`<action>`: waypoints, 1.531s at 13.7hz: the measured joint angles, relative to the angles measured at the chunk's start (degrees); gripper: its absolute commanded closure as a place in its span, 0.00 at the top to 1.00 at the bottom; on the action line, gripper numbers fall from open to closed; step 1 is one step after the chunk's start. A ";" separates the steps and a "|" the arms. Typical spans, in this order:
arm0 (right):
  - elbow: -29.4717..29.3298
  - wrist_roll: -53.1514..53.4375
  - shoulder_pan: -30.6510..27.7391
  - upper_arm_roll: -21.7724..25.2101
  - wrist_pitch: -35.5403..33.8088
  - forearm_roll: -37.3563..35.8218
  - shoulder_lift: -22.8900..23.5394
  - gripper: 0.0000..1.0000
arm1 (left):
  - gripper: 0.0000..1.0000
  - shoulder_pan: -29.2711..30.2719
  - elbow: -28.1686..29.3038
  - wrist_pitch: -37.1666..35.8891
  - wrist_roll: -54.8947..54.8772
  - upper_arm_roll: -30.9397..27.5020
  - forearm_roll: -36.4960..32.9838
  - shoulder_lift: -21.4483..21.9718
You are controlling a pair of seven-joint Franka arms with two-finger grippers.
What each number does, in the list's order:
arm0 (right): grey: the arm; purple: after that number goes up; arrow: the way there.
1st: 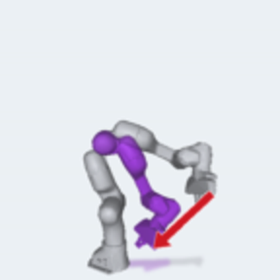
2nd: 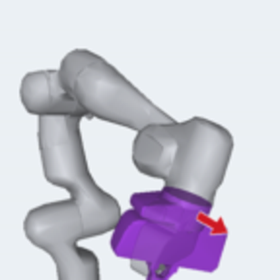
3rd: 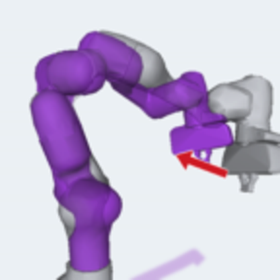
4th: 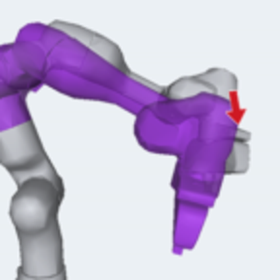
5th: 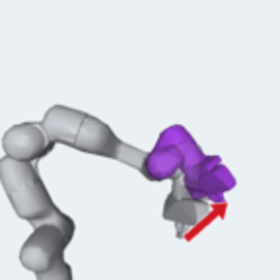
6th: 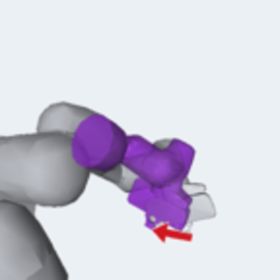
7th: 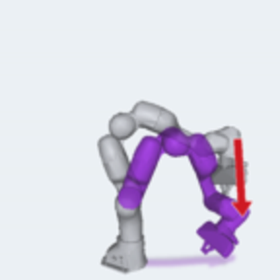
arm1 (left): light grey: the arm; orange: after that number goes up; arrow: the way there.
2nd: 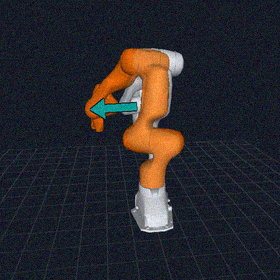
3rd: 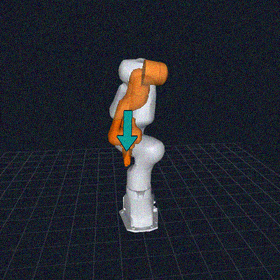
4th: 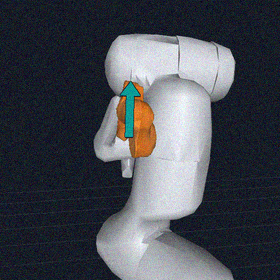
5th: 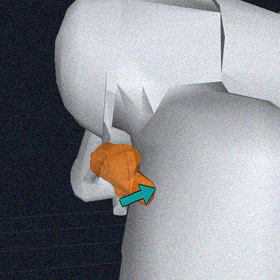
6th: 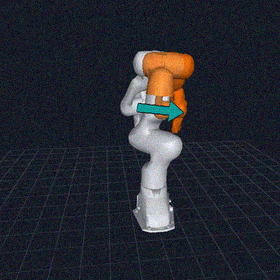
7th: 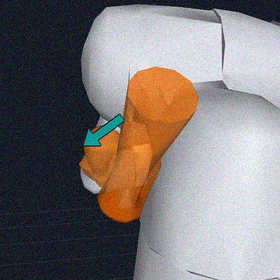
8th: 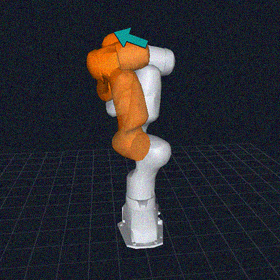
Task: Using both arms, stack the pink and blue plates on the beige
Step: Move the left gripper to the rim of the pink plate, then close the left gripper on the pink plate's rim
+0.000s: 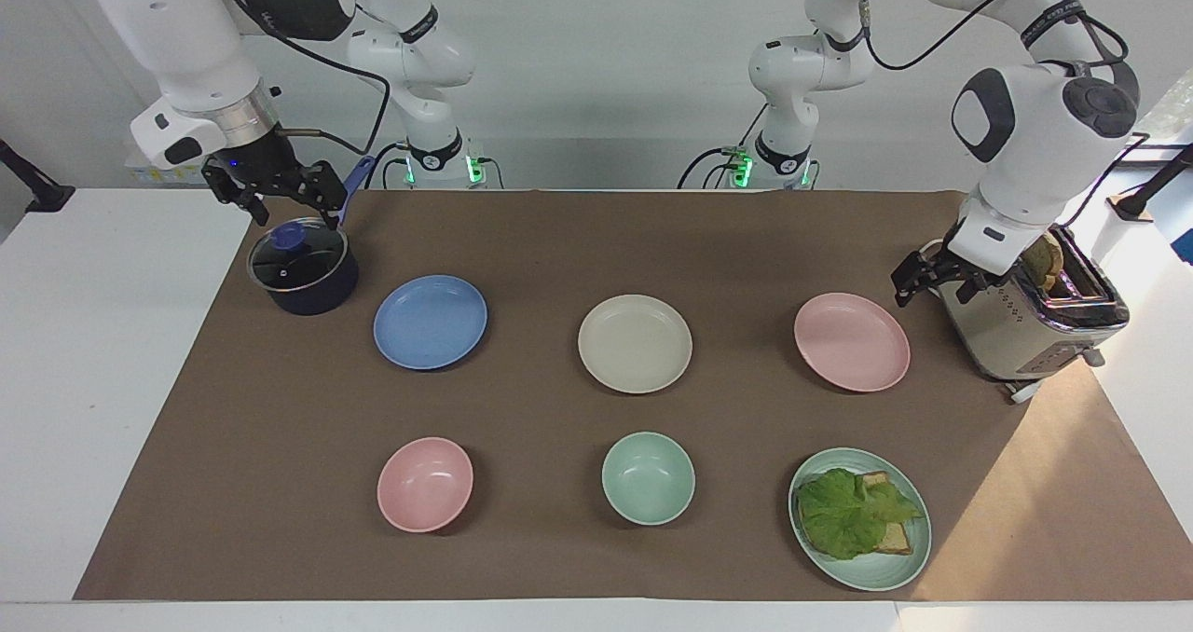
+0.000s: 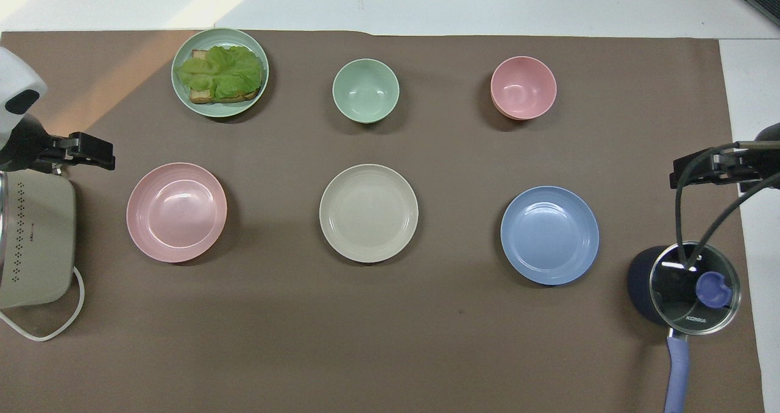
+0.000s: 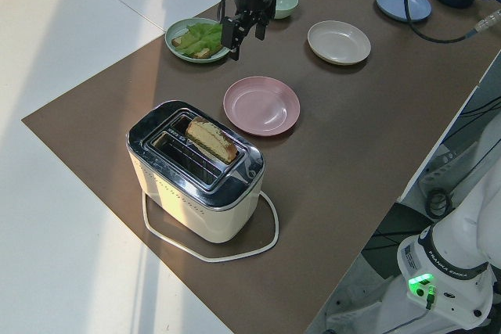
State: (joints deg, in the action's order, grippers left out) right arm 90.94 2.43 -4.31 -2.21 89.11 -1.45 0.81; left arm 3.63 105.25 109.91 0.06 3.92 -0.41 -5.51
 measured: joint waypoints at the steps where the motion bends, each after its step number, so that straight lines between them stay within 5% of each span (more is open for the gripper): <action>1: 0.00 0.00 -0.01 0.00 0.00 0.00 0.00 1.00 | 1.00 0.38 1.31 1.43 0.00 0.01 0.00 -0.64; 19: 0.03 0.00 -0.07 0.02 0.17 0.00 0.03 1.00 | 1.00 3.54 9.11 19.50 -0.07 0.27 0.00 -14.57; 20: 0.03 0.00 -0.07 0.02 0.20 0.00 0.03 1.00 | 0.81 3.61 9.06 19.49 -0.07 0.24 0.00 -14.57; 21: 0.03 0.00 -0.08 0.02 0.20 0.00 0.03 1.00 | 0.02 3.63 8.97 19.37 -0.04 0.23 0.00 -14.56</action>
State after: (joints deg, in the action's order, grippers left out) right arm 90.97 2.43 -4.38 -2.18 89.31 -1.45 0.85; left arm 7.26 114.23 129.28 0.02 4.15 -0.41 -20.07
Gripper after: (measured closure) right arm 0.000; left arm 0.004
